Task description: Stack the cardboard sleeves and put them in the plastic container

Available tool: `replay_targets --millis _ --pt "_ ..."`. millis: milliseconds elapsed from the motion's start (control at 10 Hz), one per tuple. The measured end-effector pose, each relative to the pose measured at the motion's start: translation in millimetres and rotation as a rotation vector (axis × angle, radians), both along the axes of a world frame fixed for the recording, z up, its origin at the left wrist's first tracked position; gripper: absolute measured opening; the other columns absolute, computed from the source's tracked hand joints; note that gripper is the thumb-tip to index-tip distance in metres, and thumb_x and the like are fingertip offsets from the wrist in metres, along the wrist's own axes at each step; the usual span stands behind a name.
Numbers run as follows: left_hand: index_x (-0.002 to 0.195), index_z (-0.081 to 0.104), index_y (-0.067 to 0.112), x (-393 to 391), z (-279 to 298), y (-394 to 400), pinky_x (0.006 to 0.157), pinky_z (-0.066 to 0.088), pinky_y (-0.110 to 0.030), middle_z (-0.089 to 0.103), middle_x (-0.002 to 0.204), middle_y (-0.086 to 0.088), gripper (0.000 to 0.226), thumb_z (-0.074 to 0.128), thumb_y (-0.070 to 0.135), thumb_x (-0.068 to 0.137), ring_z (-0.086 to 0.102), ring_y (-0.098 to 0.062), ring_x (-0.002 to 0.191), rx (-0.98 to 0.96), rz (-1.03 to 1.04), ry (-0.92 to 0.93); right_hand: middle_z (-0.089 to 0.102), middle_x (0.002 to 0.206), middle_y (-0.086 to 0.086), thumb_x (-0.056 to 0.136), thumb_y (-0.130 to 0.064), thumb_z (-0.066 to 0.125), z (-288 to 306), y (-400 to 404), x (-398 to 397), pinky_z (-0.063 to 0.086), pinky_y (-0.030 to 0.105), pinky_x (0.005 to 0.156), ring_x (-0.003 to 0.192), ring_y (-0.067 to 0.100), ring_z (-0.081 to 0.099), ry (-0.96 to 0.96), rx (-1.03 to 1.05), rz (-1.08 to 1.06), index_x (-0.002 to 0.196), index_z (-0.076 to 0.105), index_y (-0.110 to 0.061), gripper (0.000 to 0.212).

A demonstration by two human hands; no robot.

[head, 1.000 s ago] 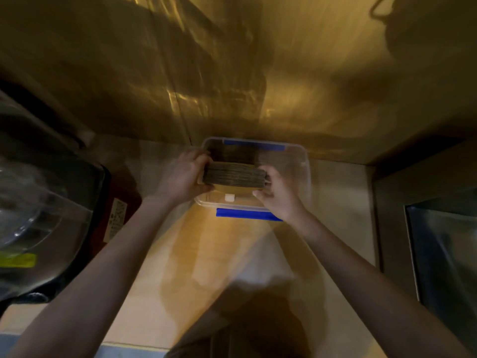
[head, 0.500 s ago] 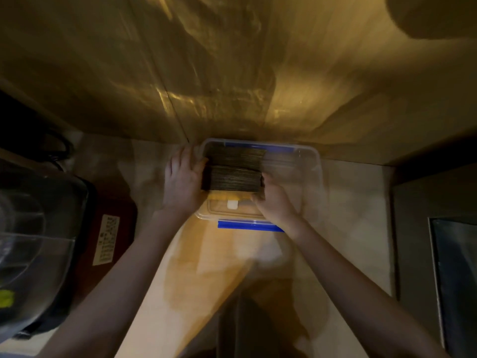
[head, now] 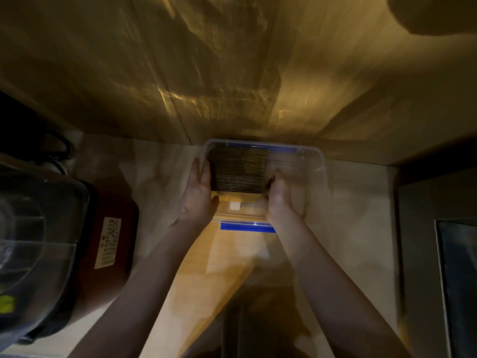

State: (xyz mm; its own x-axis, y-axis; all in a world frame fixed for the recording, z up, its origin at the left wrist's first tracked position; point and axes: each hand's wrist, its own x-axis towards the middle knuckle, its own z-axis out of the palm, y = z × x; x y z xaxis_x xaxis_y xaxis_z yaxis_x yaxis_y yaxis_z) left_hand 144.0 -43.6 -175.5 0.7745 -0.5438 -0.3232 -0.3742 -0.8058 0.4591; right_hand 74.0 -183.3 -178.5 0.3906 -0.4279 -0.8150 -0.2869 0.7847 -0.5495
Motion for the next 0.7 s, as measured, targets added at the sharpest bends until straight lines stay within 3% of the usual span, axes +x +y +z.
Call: replay_targets --millis 100,300,400,500,600,700 --pt "0.145 -0.002 0.017 -0.1 -4.1 -1.7 0.1 0.04 -0.04 -0.001 0.158 -0.014 0.086 0.056 0.011 0.082 0.036 -0.035 0.133 -0.025 0.031 -0.005 0.054 0.127 0.013 0.097 -0.042 0.024 4.5 9.0 2.9 0.038 0.043 0.103 0.117 0.029 0.049 -0.089 0.014 0.011 0.123 0.049 -0.014 0.045" --pt "0.145 0.003 0.016 -1.5 -4.7 -4.3 0.105 0.035 -0.035 -0.002 0.158 -0.013 0.08 0.055 0.018 0.085 0.033 -0.032 0.135 0.026 0.044 -0.023 0.048 0.14 0.012 0.096 -0.05 0.018 6.5 9.1 2.5 0.023 0.044 0.116 0.13 0.027 0.04 -0.041 -0.038 0.158 0.131 0.046 -0.017 0.056" --pt "0.145 0.006 0.015 -1.4 2.9 -4.6 0.109 0.031 -0.034 0.0 0.157 -0.013 0.082 0.059 0.019 0.083 0.028 -0.031 0.138 0.006 0.045 0.013 0.042 0.145 0.007 0.097 -0.048 0.017 12.9 1.3 -1.7 0.022 0.039 0.114 0.134 0.023 0.036 -0.045 -0.052 0.16 0.136 0.039 -0.019 0.054" --pt "0.144 0.016 0.015 2.2 19.6 -2.1 0.112 0.029 -0.037 0.005 0.157 -0.015 0.079 0.063 0.021 0.08 0.026 -0.032 0.139 -0.027 0.038 0.074 0.046 0.14 0.002 0.097 -0.041 0.027 29.6 -9.5 -10.4 0.028 0.033 0.106 0.123 0.016 0.045 -0.025 -0.194 0.133 0.132 0.044 -0.018 0.046" --pt "0.136 0.037 0.014 7.0 51.4 -3.5 0.098 0.038 -0.033 0.035 0.147 -0.015 0.06 0.06 0.025 0.081 0.043 -0.028 0.126 -0.066 0.003 0.046 0.059 0.12 0.008 0.095 -0.026 0.041 69.7 -21.3 -27.3 0.04 0.03 0.094 0.095 0.012 0.056 -0.138 -0.337 0.171 0.108 0.055 -0.021 0.02" --pt "0.125 0.051 0.017 17.1 92.5 -4.3 0.079 0.043 -0.029 0.06 0.122 -0.01 0.042 0.056 0.026 0.084 0.056 -0.018 0.101 -0.142 -0.078 0.055 0.07 0.093 0.003 0.088 -0.024 0.049 126.3 -37.8 -45.4 0.055 0.02 0.074 0.087 0.014 0.064 -0.371 -0.45 0.156 0.097 0.056 -0.022 0.011"
